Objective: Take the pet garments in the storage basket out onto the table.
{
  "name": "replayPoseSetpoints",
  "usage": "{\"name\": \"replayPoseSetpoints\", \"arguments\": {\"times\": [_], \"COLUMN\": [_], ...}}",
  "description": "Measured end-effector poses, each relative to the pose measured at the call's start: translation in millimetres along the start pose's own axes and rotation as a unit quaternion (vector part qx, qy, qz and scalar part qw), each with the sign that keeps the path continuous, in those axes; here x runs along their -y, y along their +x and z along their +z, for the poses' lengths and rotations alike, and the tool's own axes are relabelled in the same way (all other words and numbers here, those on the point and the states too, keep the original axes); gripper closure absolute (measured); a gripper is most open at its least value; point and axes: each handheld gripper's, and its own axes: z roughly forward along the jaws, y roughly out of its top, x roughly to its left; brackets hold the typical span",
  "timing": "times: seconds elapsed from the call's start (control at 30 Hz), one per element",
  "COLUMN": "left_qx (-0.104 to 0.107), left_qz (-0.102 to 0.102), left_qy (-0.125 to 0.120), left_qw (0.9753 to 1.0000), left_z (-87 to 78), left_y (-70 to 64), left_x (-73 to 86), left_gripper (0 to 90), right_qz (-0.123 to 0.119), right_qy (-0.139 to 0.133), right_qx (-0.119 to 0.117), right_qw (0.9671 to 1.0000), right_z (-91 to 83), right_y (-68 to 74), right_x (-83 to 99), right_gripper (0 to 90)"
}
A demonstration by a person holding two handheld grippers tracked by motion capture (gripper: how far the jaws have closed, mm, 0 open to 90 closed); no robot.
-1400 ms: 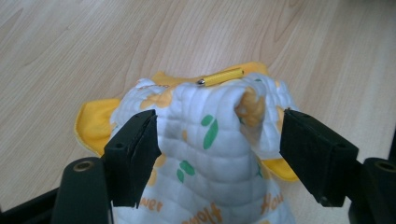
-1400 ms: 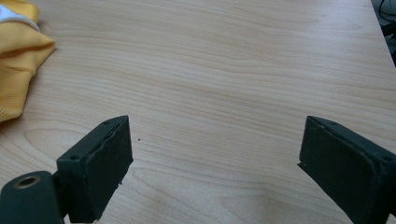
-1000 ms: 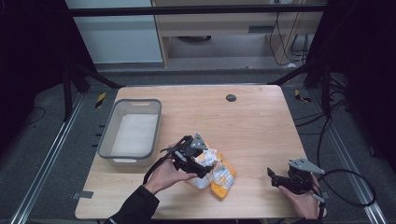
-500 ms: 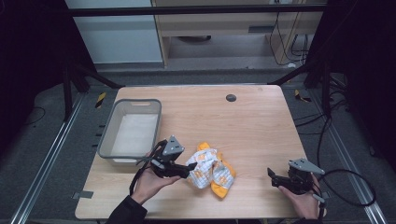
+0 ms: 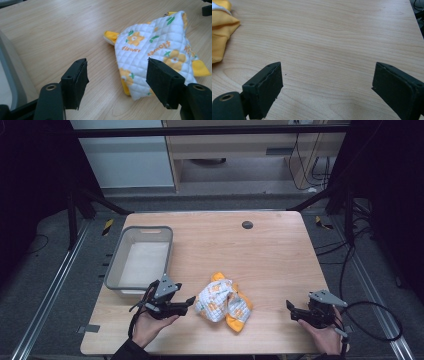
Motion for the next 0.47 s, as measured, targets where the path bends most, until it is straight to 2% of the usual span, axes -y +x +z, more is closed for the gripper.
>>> {"name": "replayPoseSetpoints", "arguments": {"times": [0.3,0.47], "left_qx": [-0.025,-0.028], "left_qz": [-0.025,-0.032], "left_qy": [-0.003,0.005], "left_qw": [0.9994,0.9991], "left_z": [-7.3,-11.3], "left_y": [8.8,11.6], "left_x": [27.7,37.7], "left_gripper": [37.3,38.0], "right_qz": [-0.001,-0.004], "right_qy": [0.000,-0.001], "right_qx": [-0.001,-0.001], "right_qw": [1.0000,1.0000], "right_z": [0.0,0.0], "right_y": [0.5,0.8], "right_x": [0.0,0.2], "right_gripper": [9.1,9.1]}}
